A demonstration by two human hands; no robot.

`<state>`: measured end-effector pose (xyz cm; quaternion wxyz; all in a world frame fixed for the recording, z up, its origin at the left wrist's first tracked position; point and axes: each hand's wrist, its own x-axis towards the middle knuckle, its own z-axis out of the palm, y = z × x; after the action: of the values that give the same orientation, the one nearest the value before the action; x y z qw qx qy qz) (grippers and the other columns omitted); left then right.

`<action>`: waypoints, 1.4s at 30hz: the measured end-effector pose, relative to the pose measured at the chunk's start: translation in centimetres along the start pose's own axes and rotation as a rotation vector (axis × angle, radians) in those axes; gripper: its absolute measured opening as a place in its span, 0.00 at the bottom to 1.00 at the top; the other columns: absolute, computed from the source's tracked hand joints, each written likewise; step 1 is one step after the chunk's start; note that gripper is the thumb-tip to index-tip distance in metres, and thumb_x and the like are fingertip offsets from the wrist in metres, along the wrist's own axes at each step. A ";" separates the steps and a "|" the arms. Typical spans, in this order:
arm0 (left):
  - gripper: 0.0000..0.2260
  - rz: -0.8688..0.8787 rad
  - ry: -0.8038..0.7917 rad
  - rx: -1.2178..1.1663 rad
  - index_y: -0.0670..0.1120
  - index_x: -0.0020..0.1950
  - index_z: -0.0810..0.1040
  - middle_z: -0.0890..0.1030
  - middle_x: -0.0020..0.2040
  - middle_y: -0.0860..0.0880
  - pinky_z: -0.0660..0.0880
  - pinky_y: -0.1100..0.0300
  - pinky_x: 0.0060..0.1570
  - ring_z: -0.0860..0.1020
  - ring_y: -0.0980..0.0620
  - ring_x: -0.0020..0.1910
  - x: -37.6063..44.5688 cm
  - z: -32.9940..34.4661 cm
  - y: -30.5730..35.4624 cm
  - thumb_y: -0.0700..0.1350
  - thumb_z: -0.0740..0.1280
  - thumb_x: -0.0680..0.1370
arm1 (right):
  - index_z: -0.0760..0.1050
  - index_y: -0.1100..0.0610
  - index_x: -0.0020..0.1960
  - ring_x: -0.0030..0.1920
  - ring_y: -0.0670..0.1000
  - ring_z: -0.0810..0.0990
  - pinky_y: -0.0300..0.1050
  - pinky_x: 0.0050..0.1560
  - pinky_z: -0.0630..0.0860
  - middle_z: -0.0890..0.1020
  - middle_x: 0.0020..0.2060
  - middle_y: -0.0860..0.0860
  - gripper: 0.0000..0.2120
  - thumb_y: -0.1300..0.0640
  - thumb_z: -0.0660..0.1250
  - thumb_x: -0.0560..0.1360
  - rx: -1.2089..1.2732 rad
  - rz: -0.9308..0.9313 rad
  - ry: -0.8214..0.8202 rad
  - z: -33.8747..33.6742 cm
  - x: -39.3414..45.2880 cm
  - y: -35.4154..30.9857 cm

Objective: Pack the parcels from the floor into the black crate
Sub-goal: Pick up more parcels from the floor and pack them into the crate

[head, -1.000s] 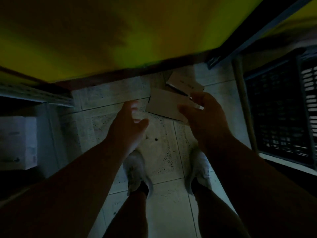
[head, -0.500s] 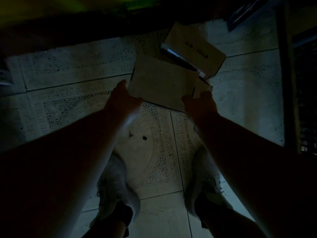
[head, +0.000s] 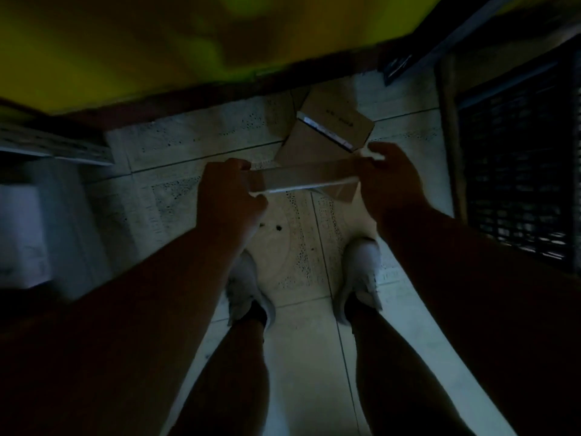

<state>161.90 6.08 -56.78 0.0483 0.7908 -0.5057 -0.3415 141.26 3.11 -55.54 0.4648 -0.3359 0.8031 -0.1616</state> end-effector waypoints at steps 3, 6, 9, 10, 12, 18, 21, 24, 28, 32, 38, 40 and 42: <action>0.20 0.033 0.057 -0.130 0.46 0.61 0.77 0.80 0.52 0.51 0.70 0.68 0.44 0.77 0.53 0.49 -5.7 -8.4 3.5 0.51 0.76 0.72 | 0.66 0.46 0.72 0.43 0.43 0.81 0.35 0.34 0.76 0.78 0.57 0.45 0.28 0.45 0.69 0.75 0.100 -0.099 0.005 -5.9 -6.5 -6.5; 0.16 -0.125 0.037 -0.433 0.46 0.58 0.79 0.82 0.54 0.50 0.77 0.57 0.50 0.80 0.52 0.50 -10.7 -17.6 6.4 0.54 0.72 0.76 | 0.68 0.53 0.71 0.50 0.45 0.82 0.42 0.46 0.79 0.80 0.57 0.50 0.29 0.47 0.73 0.74 0.087 -0.193 -0.059 -11.7 -12.9 -13.3; 0.09 -0.311 -0.025 -1.004 0.50 0.51 0.82 0.86 0.51 0.46 0.82 0.46 0.45 0.85 0.47 0.45 -15.1 -26.0 9.2 0.53 0.65 0.81 | 0.75 0.54 0.65 0.51 0.51 0.82 0.50 0.53 0.80 0.83 0.55 0.54 0.21 0.51 0.72 0.74 0.094 -0.261 -0.184 -16.2 -18.6 -18.2; 0.10 -0.337 -0.032 -1.088 0.50 0.54 0.81 0.85 0.53 0.45 0.81 0.43 0.46 0.85 0.43 0.47 -16.3 -28.4 10.0 0.53 0.64 0.81 | 0.77 0.52 0.62 0.51 0.52 0.84 0.54 0.53 0.81 0.84 0.53 0.54 0.20 0.49 0.73 0.72 0.109 -0.271 -0.264 -17.2 -20.5 -19.4; 0.14 -0.358 0.003 -1.176 0.48 0.64 0.77 0.84 0.58 0.44 0.80 0.39 0.47 0.84 0.40 0.50 -18.9 -32.3 11.5 0.53 0.62 0.82 | 0.78 0.45 0.57 0.48 0.52 0.86 0.60 0.50 0.83 0.86 0.49 0.48 0.19 0.41 0.70 0.68 0.110 -0.298 -0.388 -18.7 -23.8 -21.4; 0.16 -0.324 0.282 -1.429 0.47 0.60 0.80 0.86 0.51 0.43 0.81 0.47 0.37 0.86 0.42 0.45 -29.3 -38.5 14.4 0.57 0.63 0.81 | 0.74 0.46 0.62 0.41 0.39 0.84 0.40 0.36 0.79 0.85 0.46 0.43 0.18 0.40 0.65 0.75 0.135 -0.621 -0.458 -21.5 -30.3 -26.4; 0.23 -0.227 0.354 -1.591 0.47 0.65 0.77 0.85 0.56 0.43 0.82 0.46 0.41 0.84 0.41 0.52 -35.7 -38.6 14.8 0.58 0.65 0.75 | 0.72 0.50 0.65 0.46 0.42 0.85 0.40 0.39 0.81 0.85 0.50 0.46 0.17 0.45 0.65 0.80 0.169 -0.721 -0.573 -22.5 -32.9 -27.6; 0.23 -0.222 0.505 -1.563 0.47 0.64 0.78 0.85 0.55 0.45 0.82 0.58 0.38 0.85 0.47 0.49 -42.8 -37.1 15.2 0.55 0.65 0.72 | 0.71 0.52 0.67 0.50 0.48 0.85 0.50 0.46 0.83 0.85 0.52 0.49 0.17 0.48 0.64 0.80 0.152 -0.778 -0.726 -22.9 -36.3 -27.5; 0.12 -0.307 0.671 -1.368 0.50 0.61 0.77 0.86 0.52 0.49 0.80 0.61 0.32 0.85 0.51 0.44 -51.5 -34.5 14.2 0.46 0.66 0.78 | 0.71 0.46 0.62 0.49 0.45 0.85 0.53 0.48 0.83 0.85 0.50 0.46 0.11 0.49 0.65 0.80 0.130 -0.855 -0.878 -22.6 -42.3 -24.7; 0.15 -0.397 0.778 -1.329 0.48 0.62 0.76 0.86 0.52 0.49 0.80 0.62 0.37 0.85 0.52 0.47 -60.9 -32.2 11.9 0.46 0.66 0.76 | 0.73 0.44 0.61 0.50 0.47 0.85 0.54 0.48 0.81 0.85 0.51 0.44 0.16 0.41 0.67 0.75 -0.012 -0.838 -1.116 -22.6 -47.5 -20.6; 0.13 -0.535 0.854 -1.199 0.54 0.61 0.77 0.86 0.51 0.51 0.80 0.50 0.49 0.84 0.49 0.51 -74.9 -27.8 7.9 0.50 0.69 0.76 | 0.78 0.54 0.56 0.46 0.52 0.87 0.50 0.42 0.83 0.87 0.46 0.52 0.11 0.50 0.69 0.77 -0.191 -0.734 -1.351 -20.7 -56.7 -13.4; 0.16 -0.574 0.952 -1.208 0.55 0.61 0.78 0.86 0.52 0.50 0.78 0.44 0.53 0.84 0.46 0.53 -79.6 -25.2 6.6 0.52 0.69 0.73 | 0.78 0.56 0.56 0.45 0.55 0.87 0.53 0.41 0.84 0.87 0.45 0.54 0.10 0.52 0.69 0.78 -0.179 -0.600 -1.428 -20.5 -60.9 -9.5; 0.21 -0.560 1.157 -1.305 0.56 0.63 0.78 0.85 0.54 0.49 0.80 0.46 0.50 0.84 0.45 0.54 -84.3 -22.2 5.8 0.54 0.72 0.70 | 0.78 0.55 0.57 0.45 0.56 0.87 0.53 0.38 0.84 0.87 0.45 0.55 0.10 0.52 0.68 0.78 -0.169 -0.479 -1.509 -20.7 -64.9 -5.4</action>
<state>149.02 67.51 4.03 0.6469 0.7480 0.1008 -0.1091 147.87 42.91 -0.38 0.8088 -0.5524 0.1868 0.0754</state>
